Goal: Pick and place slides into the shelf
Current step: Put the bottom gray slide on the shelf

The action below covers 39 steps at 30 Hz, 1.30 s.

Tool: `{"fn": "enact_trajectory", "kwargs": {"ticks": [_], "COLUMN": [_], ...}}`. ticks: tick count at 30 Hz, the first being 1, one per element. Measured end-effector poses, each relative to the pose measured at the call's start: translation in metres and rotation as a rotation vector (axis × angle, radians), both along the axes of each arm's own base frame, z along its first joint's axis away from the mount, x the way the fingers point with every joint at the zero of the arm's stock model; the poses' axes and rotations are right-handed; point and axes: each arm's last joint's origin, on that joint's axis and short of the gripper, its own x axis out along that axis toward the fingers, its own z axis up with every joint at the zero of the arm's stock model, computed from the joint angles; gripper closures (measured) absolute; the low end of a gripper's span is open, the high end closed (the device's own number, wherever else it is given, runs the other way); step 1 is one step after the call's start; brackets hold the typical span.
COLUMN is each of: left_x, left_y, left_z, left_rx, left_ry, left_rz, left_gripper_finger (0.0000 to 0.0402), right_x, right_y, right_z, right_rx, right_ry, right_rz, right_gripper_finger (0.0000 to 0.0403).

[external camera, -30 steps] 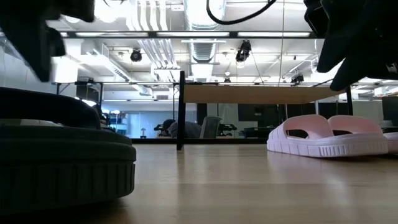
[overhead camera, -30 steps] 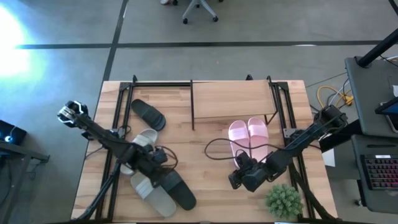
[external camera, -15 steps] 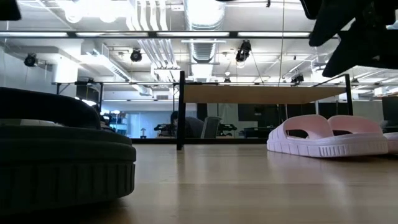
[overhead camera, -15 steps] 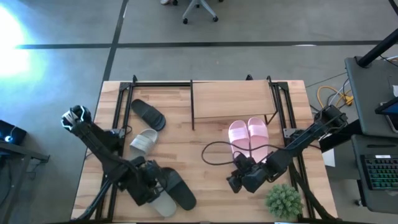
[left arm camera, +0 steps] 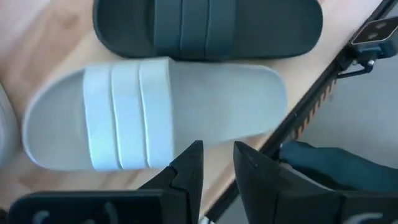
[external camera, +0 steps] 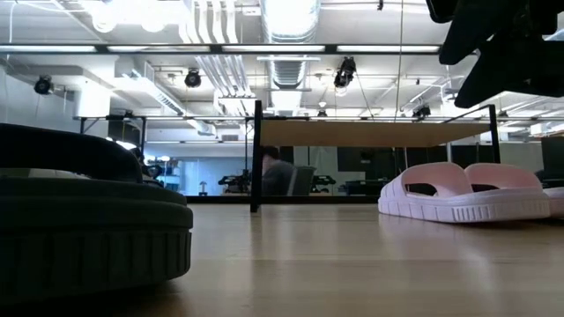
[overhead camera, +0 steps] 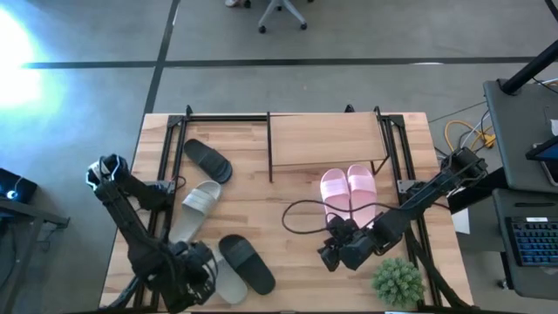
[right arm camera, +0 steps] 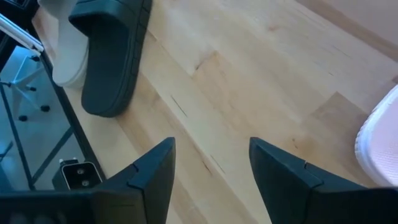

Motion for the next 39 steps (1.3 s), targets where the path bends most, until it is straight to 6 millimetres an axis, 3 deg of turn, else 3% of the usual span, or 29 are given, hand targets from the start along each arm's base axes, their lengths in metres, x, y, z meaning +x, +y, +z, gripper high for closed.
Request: {"fn": "enact_trajectory", "kwargs": {"ticks": [6,16,24,31,39], "left_x": [0.004,0.014,0.026,0.051,0.069], "left_y": [-0.011,-0.034,-0.044,-0.055,-0.048], "left_z": [-0.004,-0.033,-0.014,-0.021,-0.033], "left_rx": [-0.028,0.053,0.353,0.286,0.234], "left_ry": [0.042,0.205,0.431,0.465,0.576], "left_rz": [-0.026,-0.041,-0.021,-0.031,0.013], "left_gripper_finger": [0.0327,0.0327,0.0327,0.0327,0.0327], "right_x": [0.005,0.011,0.011,0.010,0.009], "right_y": [-0.006,-0.012,-0.012,-0.012,-0.010], "right_z": [0.001,0.002,0.002,0.001,0.000], "right_rx": [-0.017,-0.028,-0.030,-0.019,0.018], "right_ry": [-0.010,-0.034,-0.030,-0.012,0.030], "right_rz": [0.001,0.004,0.003,0.019,0.089], "right_gripper_finger": [0.0206,0.0207,0.0207,0.0207,0.0207]}}
